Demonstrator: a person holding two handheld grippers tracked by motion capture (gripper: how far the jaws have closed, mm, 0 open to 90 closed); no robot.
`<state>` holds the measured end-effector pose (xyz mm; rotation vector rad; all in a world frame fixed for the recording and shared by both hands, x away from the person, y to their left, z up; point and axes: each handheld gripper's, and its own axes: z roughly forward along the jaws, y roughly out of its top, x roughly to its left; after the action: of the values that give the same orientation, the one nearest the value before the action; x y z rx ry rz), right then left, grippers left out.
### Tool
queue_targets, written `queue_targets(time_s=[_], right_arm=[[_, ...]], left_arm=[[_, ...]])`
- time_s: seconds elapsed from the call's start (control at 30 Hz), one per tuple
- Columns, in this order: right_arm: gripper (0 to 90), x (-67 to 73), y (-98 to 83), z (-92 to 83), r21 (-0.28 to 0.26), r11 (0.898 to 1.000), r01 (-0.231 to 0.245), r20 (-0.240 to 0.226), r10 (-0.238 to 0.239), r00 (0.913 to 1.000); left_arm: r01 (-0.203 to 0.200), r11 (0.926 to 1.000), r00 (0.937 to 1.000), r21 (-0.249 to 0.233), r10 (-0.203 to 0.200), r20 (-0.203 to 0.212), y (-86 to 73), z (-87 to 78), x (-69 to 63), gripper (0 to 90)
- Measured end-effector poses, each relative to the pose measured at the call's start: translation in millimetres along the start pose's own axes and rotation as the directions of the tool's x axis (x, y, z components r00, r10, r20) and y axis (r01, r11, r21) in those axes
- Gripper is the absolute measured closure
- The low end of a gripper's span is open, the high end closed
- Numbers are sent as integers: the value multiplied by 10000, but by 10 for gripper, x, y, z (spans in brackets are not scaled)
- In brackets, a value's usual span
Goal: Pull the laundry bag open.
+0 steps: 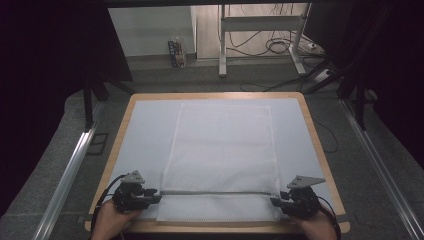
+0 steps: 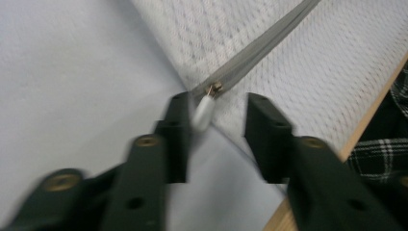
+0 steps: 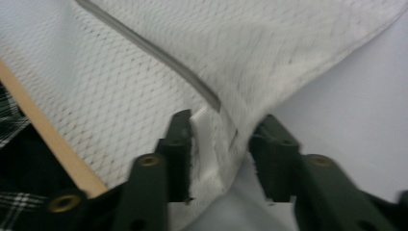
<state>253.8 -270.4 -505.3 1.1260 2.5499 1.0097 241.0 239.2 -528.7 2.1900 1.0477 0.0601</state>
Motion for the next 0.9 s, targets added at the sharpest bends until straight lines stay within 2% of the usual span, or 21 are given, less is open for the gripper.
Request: queue_targets(time_s=[0.07, 0.13, 0.17, 0.23, 0.37, 0.4, 0.5, 0.57, 0.6, 0.63, 0.7, 0.73, 0.77, 0.8, 0.9], right_arm=[[544, 3, 5, 0, -18, 10000, 58, 91, -57, 9999], [477, 4, 11, 3, -134, 9997, 198, 208, -196, 9996], [410, 6, 20, -4, -256, 9994, 218, 303, -210, 9993], [386, 4, 23, -9, -295, 9992, 271, 328, -261, 9991], [269, 13, 27, -46, -636, 9973, 379, 561, -344, 9978], [231, 18, 24, -68, -807, 9959, 398, 649, -346, 9973], [194, 19, 21, -93, -994, 9942, 419, 693, -351, 9970], [136, 32, 14, -113, -1134, 9926, 432, 860, -335, 9957], [136, 32, 14, -113, -1134, 9926, 432, 860, -335, 9957], [111, 42, 0, -120, -1143, 9923, 480, 966, -370, 9946], [96, 49, -12, -122, -1110, 9926, 493, 954, -388, 9947], [90, 55, -27, -127, -1079, 9927, 534, 927, -434, 9947], [75, 63, -65, -145, -1115, 9924, 528, 882, -430, 9952], [71, 63, -77, -153, -1125, 9925, 479, 845, -385, 9957], [61, 58, -105, -174, -1143, 9927, 386, 797, -295, 9964]], left_arm=[[-85, 9998, 9998, -154, 83, -169, 6, 8, -19, 546], [-141, 9996, 9991, -255, 131, -408, 11, 8, -25, 456], [-139, 9994, 9986, -328, 122, -517, 12, 3, -25, 384], [-101, 9991, 9985, -414, 79, -537, 15, -8, -27, 360], [-142, 9972, 9961, -729, 78, -882, 8, -43, -66, 237], [-256, 9964, 9936, -814, 164, -1121, -10, -58, -95, 163], [-349, 9960, 9904, -819, 235, -1362, -43, -79, -122, 105], [-657, 9950, 9896, -746, 554, -1328, -94, -106, -147, 30], [-684, 9945, 9880, -790, 565, -1440, -113, -119, -151, 30], [-517, 9940, 9889, -966, 374, -1437, -169, -150, -150, 20], [-474, 9934, 9884, -1043, 316, -1486, -202, -165, -150, 19], [-484, 9929, 9864, -1087, 304, -1615, -236, -179, -149, 17], [-531, 9923, 9816, -1116, 313, -1885, -305, -201, -144, 10], [-531, 9923, 9816, -1116, 313, -1885, -305, -201, -144, 4], [-483, 9852, 9748, -1645, 106, -2230, -355, -265, -154, 1]])
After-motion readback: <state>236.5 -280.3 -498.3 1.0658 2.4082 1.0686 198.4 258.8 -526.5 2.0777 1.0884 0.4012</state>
